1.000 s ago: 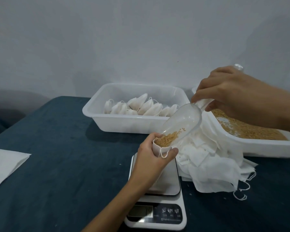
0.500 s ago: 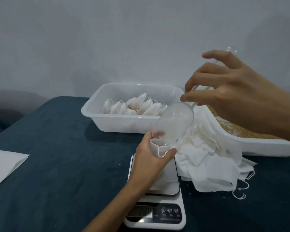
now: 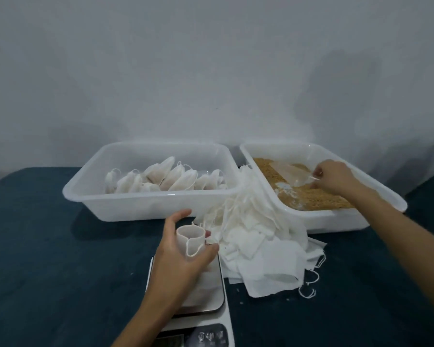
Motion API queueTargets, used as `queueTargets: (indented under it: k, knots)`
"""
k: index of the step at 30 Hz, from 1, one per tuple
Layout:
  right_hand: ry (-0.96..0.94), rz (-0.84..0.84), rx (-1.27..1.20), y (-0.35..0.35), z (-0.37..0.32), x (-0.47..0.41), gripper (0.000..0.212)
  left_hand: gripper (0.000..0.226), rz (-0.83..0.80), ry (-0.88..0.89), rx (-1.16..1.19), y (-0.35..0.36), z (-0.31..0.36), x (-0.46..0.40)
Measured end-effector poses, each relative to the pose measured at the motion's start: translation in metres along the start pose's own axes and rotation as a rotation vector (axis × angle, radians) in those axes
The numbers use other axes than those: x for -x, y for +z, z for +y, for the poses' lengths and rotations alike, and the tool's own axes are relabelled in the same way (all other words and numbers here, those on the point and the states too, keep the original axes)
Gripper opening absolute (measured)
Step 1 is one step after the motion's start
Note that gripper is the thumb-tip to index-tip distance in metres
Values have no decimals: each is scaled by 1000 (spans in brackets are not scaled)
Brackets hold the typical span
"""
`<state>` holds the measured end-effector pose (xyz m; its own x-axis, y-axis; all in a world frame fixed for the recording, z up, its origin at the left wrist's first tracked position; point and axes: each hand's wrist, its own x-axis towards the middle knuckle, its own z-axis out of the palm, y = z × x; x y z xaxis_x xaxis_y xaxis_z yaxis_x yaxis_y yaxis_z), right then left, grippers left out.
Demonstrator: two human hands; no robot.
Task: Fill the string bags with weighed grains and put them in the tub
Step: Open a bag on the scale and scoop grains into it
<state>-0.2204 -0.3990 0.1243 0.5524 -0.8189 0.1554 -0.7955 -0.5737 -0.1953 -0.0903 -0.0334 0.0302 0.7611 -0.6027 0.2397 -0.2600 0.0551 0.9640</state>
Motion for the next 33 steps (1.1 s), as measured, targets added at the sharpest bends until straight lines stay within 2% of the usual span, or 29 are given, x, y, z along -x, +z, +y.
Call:
queueTargets:
  k: [5, 10, 14, 16, 19, 21, 24, 29, 31, 33]
  knots:
    - [117, -246, 85, 29, -7, -6, 23, 79, -46, -18, 38, -9, 3, -1]
    - [96, -325, 187, 36, -17, -3, 29, 75, -119, -104, 82, -18, 4, -4]
    - [48, -239, 296, 32, -25, 1, 38, 63, -221, -152, 63, -23, 6, -7]
    - [-8, -14, 280, 27, -37, 11, 41, 58, -268, -156, 45, -29, 8, -8]
    - [-284, 325, -69, 25, -70, 44, 22, 53, -326, -153, 29, -43, 9, -9]
    - [-493, 402, -307, 26, -97, 83, 10, 51, -344, -152, 19, -51, 8, -11]
    - [-646, 336, -619, 39, -134, 130, 4, 50, -356, -165, 39, -60, 9, -13]
    - [-576, 150, -971, 70, -160, 156, 4, 50, -391, -120, 70, -59, 3, -12]
    - [-563, 113, -1067, 77, -162, 162, 3, 41, -409, -104, 76, -56, 0, -10]
    - [-586, 81, -1127, 79, -165, 167, 4, 23, -390, -50, 36, -53, -2, -10]
